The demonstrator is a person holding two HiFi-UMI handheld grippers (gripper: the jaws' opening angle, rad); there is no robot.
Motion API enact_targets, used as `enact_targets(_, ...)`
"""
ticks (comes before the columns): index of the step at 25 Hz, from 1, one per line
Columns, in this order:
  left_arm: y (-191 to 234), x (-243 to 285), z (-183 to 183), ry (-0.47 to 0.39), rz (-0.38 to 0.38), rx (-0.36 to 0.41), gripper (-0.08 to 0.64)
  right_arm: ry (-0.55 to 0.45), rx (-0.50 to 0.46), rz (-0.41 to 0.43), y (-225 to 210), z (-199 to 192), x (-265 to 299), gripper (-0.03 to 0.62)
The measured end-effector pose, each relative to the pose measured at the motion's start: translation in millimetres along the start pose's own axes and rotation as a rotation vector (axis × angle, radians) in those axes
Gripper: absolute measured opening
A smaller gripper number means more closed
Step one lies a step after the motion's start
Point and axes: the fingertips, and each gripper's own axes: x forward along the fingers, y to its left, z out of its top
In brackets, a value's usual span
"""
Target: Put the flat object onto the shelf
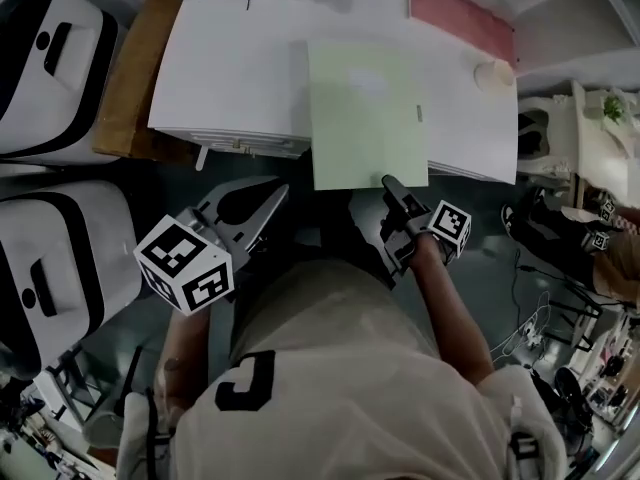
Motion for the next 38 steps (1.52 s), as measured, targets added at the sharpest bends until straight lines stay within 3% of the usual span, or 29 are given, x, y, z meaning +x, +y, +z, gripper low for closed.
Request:
enact_targets(5, 1, 0, 0, 0.038, 0.007, 0.001, 0.014, -0.031, 0.021, 0.052, -3, 5, 10, 0.362)
enact_targets(11, -1, 11, 2, 0.074, 0.012, 0.004, 0.014, 0.036, 0.051, 0.234, 2, 4, 26, 0.362)
enact_targets(21, 3, 19, -8, 0.095, 0.035, -0.03, 0.014, 0.067, 0.03, 0.403, 9, 1, 32, 0.359)
enact_targets(22, 2, 18, -8, 0.094, 0.036, -0.031, 0.014, 0.068, 0.017, 0.414, 9, 1, 31, 0.327)
enact_targets(38, -5, -1, -9, 0.027, 0.049, 0.01, 0.014, 0.084, 0.049, 0.396, 19, -17, 19, 0.298)
